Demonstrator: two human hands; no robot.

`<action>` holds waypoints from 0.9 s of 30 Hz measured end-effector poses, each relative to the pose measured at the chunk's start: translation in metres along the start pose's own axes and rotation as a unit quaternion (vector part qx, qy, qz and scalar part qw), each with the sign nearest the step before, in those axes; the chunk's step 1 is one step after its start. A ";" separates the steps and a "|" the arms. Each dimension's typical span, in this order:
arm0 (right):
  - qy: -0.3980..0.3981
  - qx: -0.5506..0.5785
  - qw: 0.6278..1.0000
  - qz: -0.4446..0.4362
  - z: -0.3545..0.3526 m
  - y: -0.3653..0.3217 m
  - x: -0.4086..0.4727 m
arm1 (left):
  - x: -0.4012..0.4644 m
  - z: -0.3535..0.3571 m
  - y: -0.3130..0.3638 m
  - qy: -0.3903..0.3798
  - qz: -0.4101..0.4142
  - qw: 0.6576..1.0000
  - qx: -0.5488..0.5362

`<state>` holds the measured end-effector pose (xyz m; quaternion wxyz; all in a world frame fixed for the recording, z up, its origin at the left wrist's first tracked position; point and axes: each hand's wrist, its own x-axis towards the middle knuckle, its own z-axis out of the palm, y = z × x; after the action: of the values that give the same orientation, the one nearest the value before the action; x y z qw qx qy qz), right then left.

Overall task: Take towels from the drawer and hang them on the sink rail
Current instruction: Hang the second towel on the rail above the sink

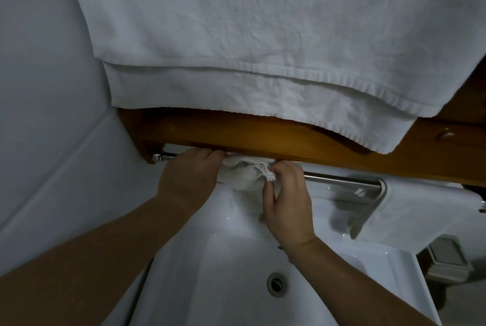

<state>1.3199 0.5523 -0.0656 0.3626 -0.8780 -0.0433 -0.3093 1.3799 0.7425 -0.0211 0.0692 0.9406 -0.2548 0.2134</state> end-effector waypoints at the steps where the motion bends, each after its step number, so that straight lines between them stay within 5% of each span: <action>1: -0.007 -0.007 1.000 -0.001 0.003 0.005 0.001 | 0.001 0.004 -0.003 0.003 0.009 1.000 0.006; 11: -0.019 -0.237 0.970 0.048 0.023 0.020 0.036 | 0.018 0.036 -0.008 -0.037 -0.113 0.993 -0.005; 16: -0.022 -0.221 0.973 0.060 0.029 0.022 0.040 | 0.009 0.055 -0.012 -0.049 -0.132 0.988 0.058; 19: 0.005 -0.215 0.976 -0.024 0.030 0.031 0.026 | 0.001 0.063 -0.017 -0.104 -0.131 0.984 0.060; 23: -0.013 -0.212 0.961 -0.176 0.029 0.036 0.014 | -0.003 0.065 -0.018 -0.076 -0.153 0.985 0.031; 27: -0.074 -0.271 0.942 -0.186 0.031 0.029 0.018 | -0.002 0.057 -0.018 -0.122 -0.153 0.980 0.023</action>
<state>1.3594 0.5486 -0.0901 0.0428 -0.9399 -0.1473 -0.3052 1.4086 0.7457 -0.0736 0.0478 0.9888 -0.1094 0.0892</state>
